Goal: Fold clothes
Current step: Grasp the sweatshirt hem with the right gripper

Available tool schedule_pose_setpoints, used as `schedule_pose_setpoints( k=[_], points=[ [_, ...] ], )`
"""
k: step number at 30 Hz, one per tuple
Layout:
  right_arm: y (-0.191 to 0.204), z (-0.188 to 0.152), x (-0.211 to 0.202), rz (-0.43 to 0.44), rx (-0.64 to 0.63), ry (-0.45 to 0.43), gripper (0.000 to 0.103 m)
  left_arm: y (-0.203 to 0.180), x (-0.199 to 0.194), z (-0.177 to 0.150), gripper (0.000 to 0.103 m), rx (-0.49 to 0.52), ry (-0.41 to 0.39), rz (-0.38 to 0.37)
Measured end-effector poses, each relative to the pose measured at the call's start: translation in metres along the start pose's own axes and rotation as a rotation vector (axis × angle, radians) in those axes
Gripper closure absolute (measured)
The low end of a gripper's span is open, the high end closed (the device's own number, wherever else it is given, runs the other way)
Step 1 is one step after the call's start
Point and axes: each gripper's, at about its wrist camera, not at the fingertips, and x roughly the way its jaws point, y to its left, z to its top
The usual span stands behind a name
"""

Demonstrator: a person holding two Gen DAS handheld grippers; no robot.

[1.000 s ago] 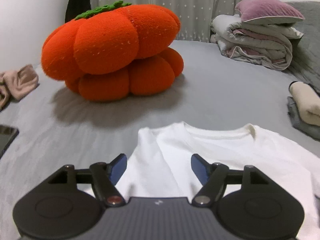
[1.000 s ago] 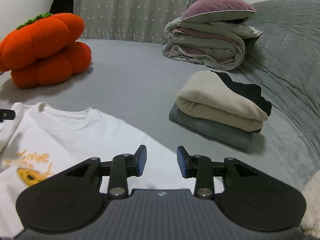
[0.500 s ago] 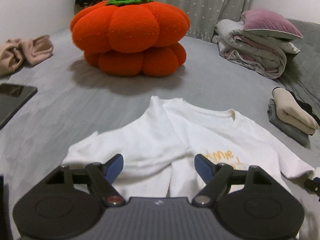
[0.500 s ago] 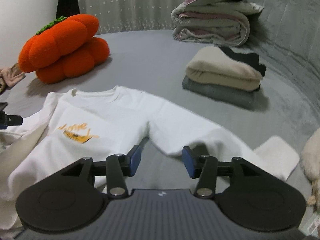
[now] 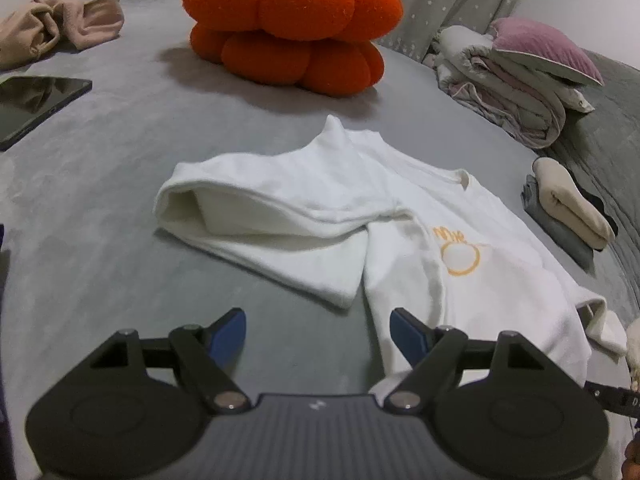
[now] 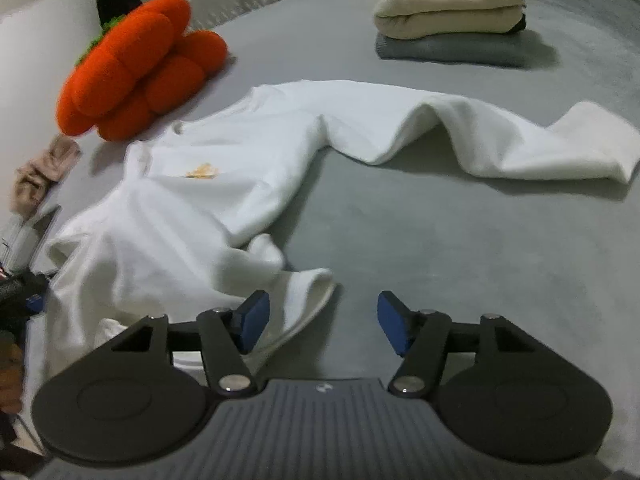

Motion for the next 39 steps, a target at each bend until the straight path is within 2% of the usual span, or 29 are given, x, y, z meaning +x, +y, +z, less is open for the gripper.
schedule_pose_setpoints(
  k=[6,12,22,30,36,39],
  points=[
    [0.004,-0.012,-0.003,0.006,-0.067,-0.02,0.036,0.002,-0.001,-0.009,0.023,0.039,0.026,-0.016],
    [0.012,-0.022,-0.004,0.051,-0.119,-0.019,0.037,0.006,-0.008,-0.016,0.023,0.071,0.035,-0.043],
    [0.026,-0.023,0.005,0.077,-0.117,-0.023,0.043,0.008,-0.01,-0.019,0.023,0.066,0.041,-0.058],
    [0.033,-0.025,0.009,0.127,-0.106,-0.013,0.074,0.007,-0.01,-0.02,0.023,0.078,0.038,-0.049],
    [0.032,-0.026,0.009,0.128,-0.08,-0.016,0.09,0.007,-0.011,-0.021,0.023,0.081,0.038,-0.049],
    [0.031,-0.025,0.008,0.128,-0.055,-0.021,0.095,0.009,-0.012,-0.02,0.025,0.071,0.043,-0.058]
  ],
)
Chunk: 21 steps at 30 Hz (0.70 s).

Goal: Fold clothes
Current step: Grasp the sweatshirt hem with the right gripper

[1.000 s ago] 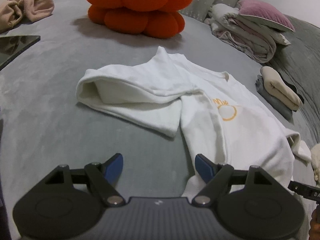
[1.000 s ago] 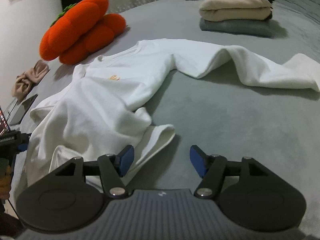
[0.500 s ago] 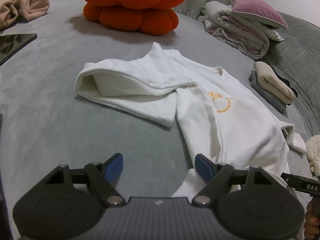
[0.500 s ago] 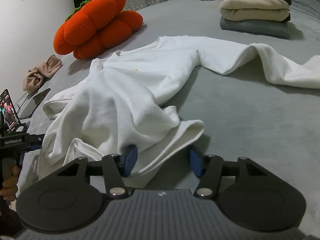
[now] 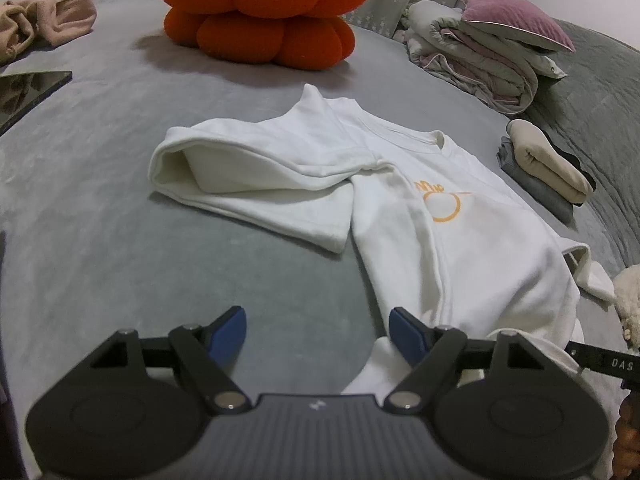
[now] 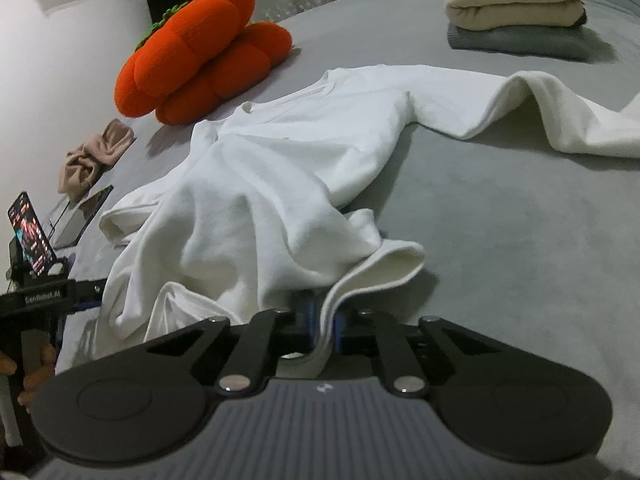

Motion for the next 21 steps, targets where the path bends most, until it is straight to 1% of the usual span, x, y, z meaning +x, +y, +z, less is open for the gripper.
schedule_pose_setpoints(
  k=[7,10,11,12,14,18,21],
  points=[
    [0.002,0.004,-0.009,0.009,0.002,-0.016,0.096,0.004,-0.003,0.001,0.029,-0.022,0.004,-0.013],
    [0.005,0.006,-0.013,0.01,-0.005,-0.021,0.096,0.005,-0.004,0.001,0.032,-0.027,0.003,-0.01],
    [0.006,0.006,-0.016,0.009,-0.009,-0.026,0.096,0.006,-0.004,0.002,0.036,-0.03,0.004,-0.01],
    [0.006,0.007,-0.018,0.006,-0.013,-0.033,0.096,0.007,-0.005,0.002,0.043,-0.034,0.004,-0.009],
    [0.006,0.008,-0.023,-0.004,-0.017,-0.047,0.096,0.009,-0.005,0.002,0.05,-0.038,0.006,0.001],
    [-0.001,0.012,-0.03,-0.044,-0.004,-0.06,0.096,0.012,-0.006,0.002,0.055,-0.036,0.009,0.004],
    [-0.007,0.013,-0.033,-0.062,0.008,-0.055,0.096,0.012,-0.006,0.002,0.056,-0.032,0.016,0.0]
  ],
)
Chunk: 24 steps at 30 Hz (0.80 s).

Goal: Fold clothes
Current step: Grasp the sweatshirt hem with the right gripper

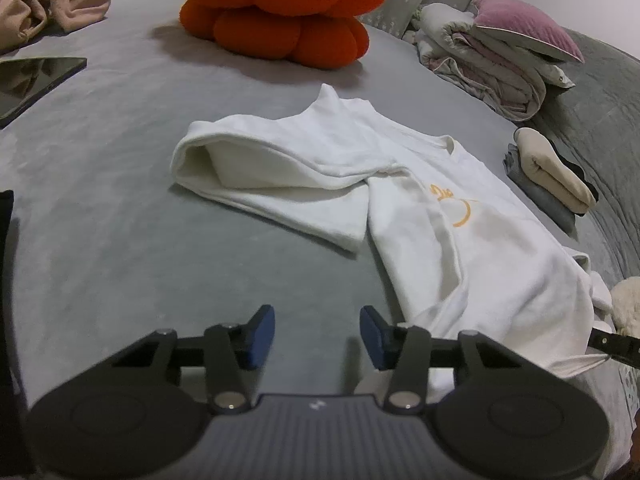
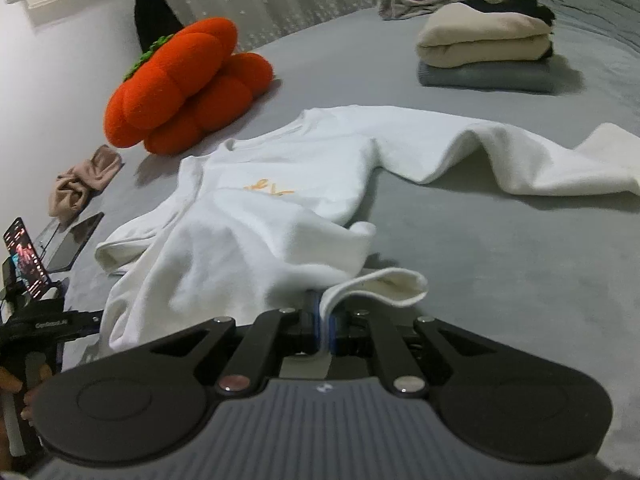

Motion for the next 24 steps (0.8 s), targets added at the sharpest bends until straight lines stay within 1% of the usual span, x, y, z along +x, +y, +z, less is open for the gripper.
schedule_pose_setpoints(
  k=[4,7,10,12,17,19,21,23,24],
  points=[
    [-0.003,0.0,-0.004,-0.006,-0.004,0.01,0.096,0.001,0.0,0.002,0.055,-0.009,0.021,-0.029],
    [-0.002,0.0,-0.006,0.002,-0.017,0.02,0.096,0.006,-0.003,0.003,0.053,-0.049,0.036,-0.085],
    [-0.001,-0.001,-0.009,0.013,-0.018,0.021,0.096,0.009,-0.005,0.003,0.047,-0.075,0.032,-0.136],
    [-0.002,-0.001,-0.009,0.018,-0.013,0.025,0.096,0.006,-0.006,0.003,0.043,-0.065,0.025,-0.166],
    [-0.001,-0.001,-0.01,0.005,0.005,0.031,0.096,-0.005,-0.011,0.003,0.041,-0.037,0.008,-0.251],
    [0.0,0.0,-0.013,0.003,0.017,0.032,0.096,-0.011,-0.015,0.003,0.038,-0.019,-0.005,-0.288],
    [0.001,0.0,-0.015,0.0,0.026,0.032,0.096,-0.016,-0.017,0.002,0.034,0.008,-0.012,-0.296],
    [0.004,-0.002,-0.018,-0.005,0.028,0.032,0.096,-0.022,-0.014,0.0,0.033,0.045,0.0,-0.273],
    [0.006,-0.003,-0.018,-0.01,0.025,0.033,0.096,-0.024,-0.012,-0.002,0.034,0.061,0.003,-0.249]
  ],
)
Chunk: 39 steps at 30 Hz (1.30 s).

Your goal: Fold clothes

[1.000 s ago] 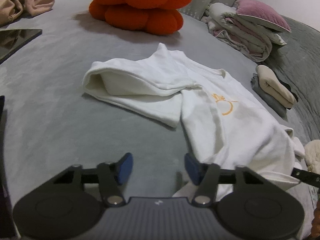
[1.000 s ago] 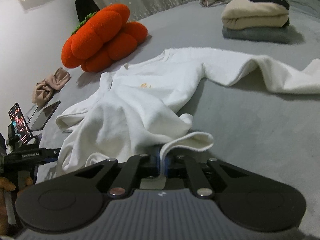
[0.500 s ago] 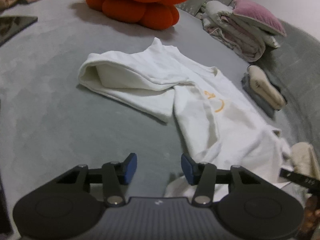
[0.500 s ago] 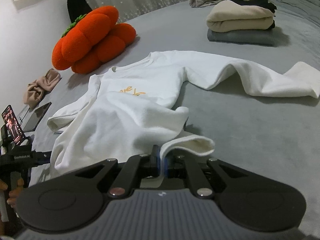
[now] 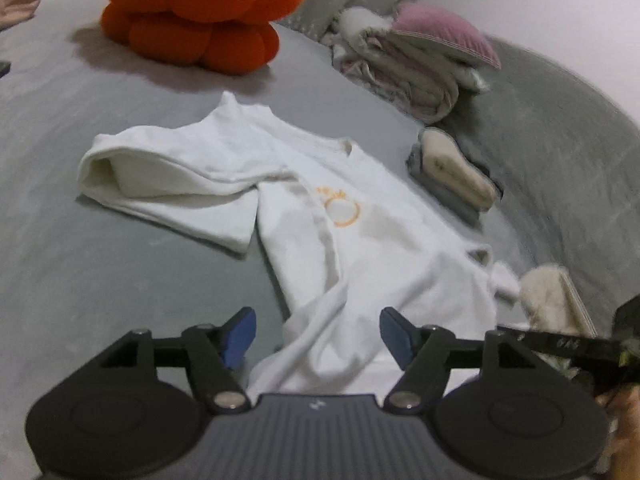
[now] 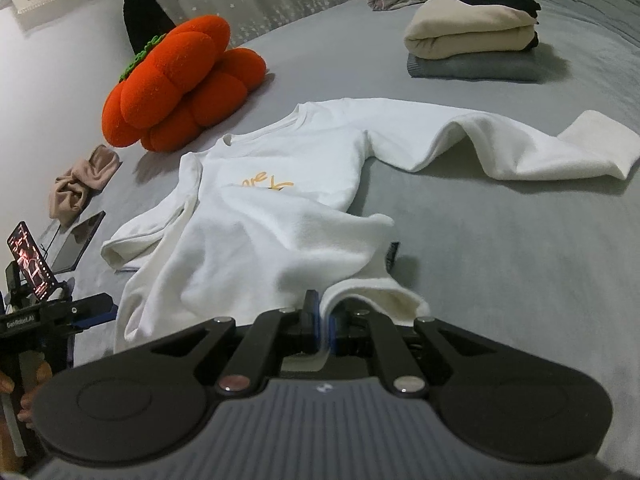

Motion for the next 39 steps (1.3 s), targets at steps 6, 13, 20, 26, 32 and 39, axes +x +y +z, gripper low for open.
schedule_pose_setpoints(
  k=[6,13,20,26,32,39],
  points=[
    [0.008,-0.008,-0.004,-0.028,-0.004,-0.002,0.096,0.005,0.006,-0.005,0.072,0.009,0.028,0.08],
    [0.018,-0.016,-0.015,-0.062,-0.024,-0.039,0.096,0.01,-0.012,-0.004,0.098,-0.054,0.013,0.05],
    [0.032,-0.024,-0.039,-0.08,-0.069,-0.111,0.096,0.008,-0.043,0.002,0.099,-0.056,-0.009,0.05],
    [0.045,-0.031,-0.062,-0.067,-0.118,-0.149,0.096,0.022,-0.063,0.005,0.099,-0.068,0.004,0.073],
    [0.052,-0.046,-0.072,-0.056,-0.142,-0.118,0.096,0.037,-0.063,0.002,0.103,-0.065,0.064,0.158],
    [0.047,-0.071,-0.057,-0.084,-0.151,-0.008,0.096,0.05,-0.05,-0.005,0.103,-0.042,0.116,0.239]
  ],
)
